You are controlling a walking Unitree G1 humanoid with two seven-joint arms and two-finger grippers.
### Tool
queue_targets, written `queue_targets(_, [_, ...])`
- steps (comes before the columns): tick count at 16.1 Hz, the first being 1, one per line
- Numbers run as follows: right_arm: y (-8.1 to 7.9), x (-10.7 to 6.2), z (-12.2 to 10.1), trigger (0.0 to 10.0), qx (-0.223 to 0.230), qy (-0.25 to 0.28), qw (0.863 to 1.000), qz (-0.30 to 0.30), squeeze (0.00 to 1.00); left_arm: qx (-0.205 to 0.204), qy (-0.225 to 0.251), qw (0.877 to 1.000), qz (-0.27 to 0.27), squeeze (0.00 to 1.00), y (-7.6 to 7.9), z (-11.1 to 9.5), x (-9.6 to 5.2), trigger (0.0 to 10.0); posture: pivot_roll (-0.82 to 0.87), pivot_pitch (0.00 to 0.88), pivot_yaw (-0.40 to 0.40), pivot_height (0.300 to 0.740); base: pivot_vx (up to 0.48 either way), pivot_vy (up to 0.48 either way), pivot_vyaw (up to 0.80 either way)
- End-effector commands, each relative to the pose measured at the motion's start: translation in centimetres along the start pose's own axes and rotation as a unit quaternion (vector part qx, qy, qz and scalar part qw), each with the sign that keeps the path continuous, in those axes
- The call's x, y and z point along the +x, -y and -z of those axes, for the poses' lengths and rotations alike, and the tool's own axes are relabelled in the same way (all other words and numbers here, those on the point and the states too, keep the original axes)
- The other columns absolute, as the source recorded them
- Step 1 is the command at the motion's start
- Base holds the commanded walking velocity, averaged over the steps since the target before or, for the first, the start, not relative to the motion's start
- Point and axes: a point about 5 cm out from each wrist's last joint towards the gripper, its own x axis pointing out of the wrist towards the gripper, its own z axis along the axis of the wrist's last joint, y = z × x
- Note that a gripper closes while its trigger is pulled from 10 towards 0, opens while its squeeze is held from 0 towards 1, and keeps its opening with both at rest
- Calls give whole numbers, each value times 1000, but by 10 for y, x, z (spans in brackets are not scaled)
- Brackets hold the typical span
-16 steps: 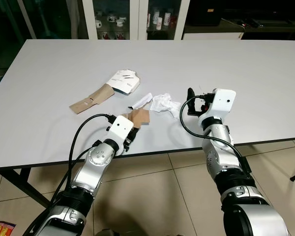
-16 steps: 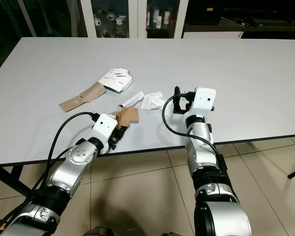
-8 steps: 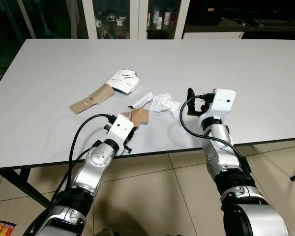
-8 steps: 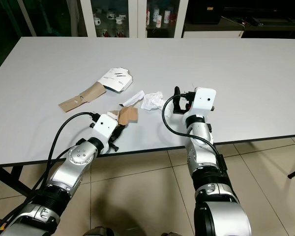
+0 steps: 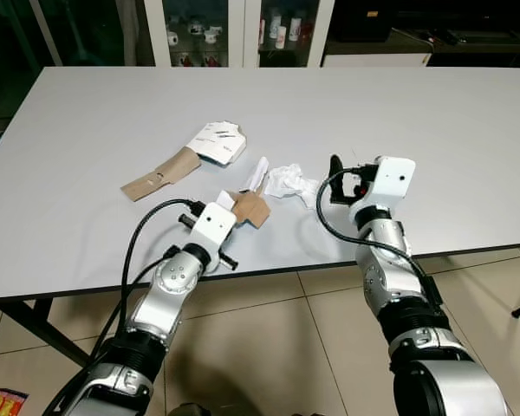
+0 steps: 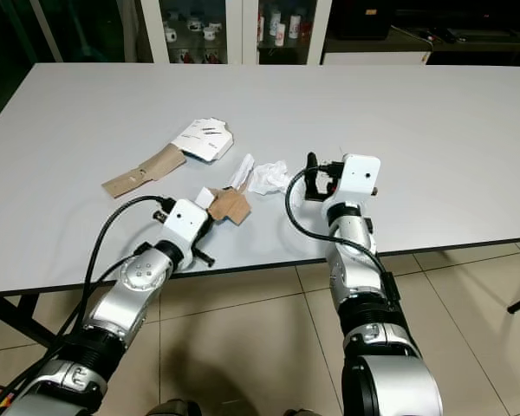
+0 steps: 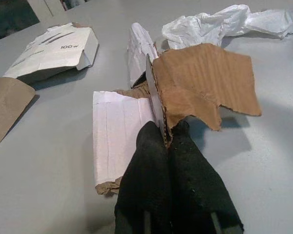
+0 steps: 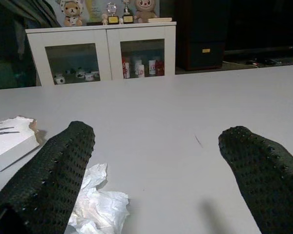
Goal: Picking trash to rubbish bin
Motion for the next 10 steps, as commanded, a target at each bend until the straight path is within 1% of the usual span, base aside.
queue_targets(1, [2,-3,6,10000,1,-12,1000,4,0,-8,24,1000,-16,0,-3,-7,1,0,21,38,-37,740,0,0,0])
queue_targets(4, [2,-3,7,10000,1,-13,1000,3,0,-27,77,996,-44,0,-11,-22,0,0,22,36,-38,740,0,0,0])
queue_targets(5, [2,-3,7,10000,1,-14,1000,3,0,-44,111,991,-60,0,-17,-33,-1,0,24,35,-39,740,0,0,0])
queue_targets(7, [1,-3,7,10000,1,-14,1000,2,0,-63,144,983,-90,0,-26,-45,-2,0,25,32,-39,740,0,0,0])
queue_targets(9, [1,-3,7,10000,1,-13,1000,2,0,-72,159,979,-104,0,-31,-49,-3,0,25,32,-39,740,0,0,0])
queue_targets(10, [1,-3,7,10000,2,-12,1000,1,0,-80,179,974,-113,0,-35,-56,-4,0,25,32,-39,740,0,0,0])
